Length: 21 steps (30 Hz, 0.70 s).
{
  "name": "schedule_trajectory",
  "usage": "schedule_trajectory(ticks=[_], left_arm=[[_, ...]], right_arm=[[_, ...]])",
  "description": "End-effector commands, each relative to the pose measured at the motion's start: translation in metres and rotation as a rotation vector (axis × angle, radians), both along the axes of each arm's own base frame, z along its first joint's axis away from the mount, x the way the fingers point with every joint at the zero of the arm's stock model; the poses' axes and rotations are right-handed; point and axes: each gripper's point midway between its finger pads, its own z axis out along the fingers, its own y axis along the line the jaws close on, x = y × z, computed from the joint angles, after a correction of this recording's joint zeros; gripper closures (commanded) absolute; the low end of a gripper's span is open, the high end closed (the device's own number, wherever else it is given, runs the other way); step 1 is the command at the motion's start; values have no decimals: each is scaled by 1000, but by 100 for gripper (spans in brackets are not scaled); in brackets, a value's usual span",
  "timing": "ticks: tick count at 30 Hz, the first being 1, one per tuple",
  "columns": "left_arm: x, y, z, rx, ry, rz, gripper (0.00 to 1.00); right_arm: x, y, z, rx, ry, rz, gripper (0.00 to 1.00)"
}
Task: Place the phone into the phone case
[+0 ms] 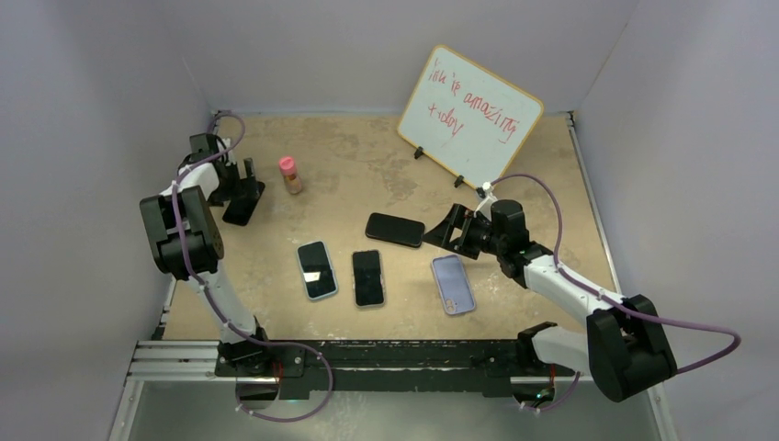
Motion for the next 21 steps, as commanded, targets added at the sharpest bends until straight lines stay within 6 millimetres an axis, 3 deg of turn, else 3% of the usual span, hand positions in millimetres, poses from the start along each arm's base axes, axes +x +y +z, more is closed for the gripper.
schedule_trajectory(ticks=[1,12,17,21], left_arm=[[14,12,8,28,-13,-35,0],[2,-8,-13,-74,53,-72,3],[-13,-19,-9,-99,72,-60,6],[-28,-25,-19,-112,120,-66,12]], right_arm=[[4,4,14,15,-58,28,2],[4,3,19,12,-68,26,2],[0,0,17,7,-68,16,2],[-1,0,18,14,-71,14,2]])
